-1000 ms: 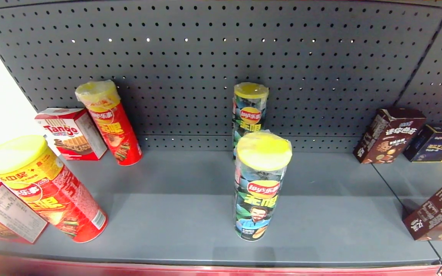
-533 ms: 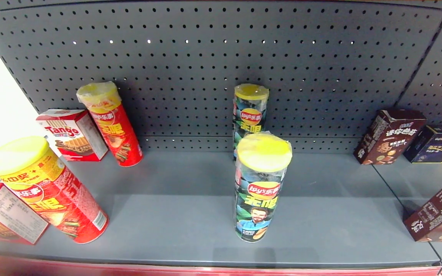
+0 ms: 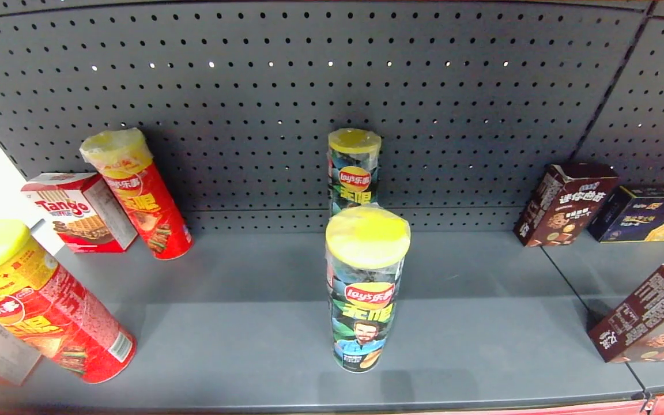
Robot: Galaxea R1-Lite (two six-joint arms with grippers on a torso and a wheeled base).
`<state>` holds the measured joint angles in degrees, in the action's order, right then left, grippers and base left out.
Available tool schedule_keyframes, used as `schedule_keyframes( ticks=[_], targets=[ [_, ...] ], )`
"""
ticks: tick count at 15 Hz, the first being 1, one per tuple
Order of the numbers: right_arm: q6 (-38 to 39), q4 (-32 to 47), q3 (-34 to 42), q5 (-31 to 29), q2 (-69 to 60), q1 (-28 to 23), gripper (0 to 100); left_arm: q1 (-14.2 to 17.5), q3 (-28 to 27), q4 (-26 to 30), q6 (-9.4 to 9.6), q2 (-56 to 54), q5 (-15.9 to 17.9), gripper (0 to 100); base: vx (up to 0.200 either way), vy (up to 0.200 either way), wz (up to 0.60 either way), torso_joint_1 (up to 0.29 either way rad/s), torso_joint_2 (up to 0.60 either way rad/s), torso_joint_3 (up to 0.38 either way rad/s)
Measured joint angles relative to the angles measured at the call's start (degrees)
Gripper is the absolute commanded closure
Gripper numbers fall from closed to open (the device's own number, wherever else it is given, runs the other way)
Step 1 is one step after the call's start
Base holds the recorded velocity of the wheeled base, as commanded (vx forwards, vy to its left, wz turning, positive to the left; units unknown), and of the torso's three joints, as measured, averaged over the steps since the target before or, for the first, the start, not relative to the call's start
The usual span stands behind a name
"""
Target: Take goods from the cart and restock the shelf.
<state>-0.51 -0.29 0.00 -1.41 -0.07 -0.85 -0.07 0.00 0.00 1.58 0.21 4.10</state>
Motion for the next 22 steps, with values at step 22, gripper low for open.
schedule_keyframes(
  ticks=[22],
  targets=[
    [0.0,-0.02,0.0,0.02,0.0,0.0,0,-0.02,0.0,0.0,0.07,0.0,0.09,0,-0.018,0.0,0.0,0.0,0.0,0.0]
  ],
)
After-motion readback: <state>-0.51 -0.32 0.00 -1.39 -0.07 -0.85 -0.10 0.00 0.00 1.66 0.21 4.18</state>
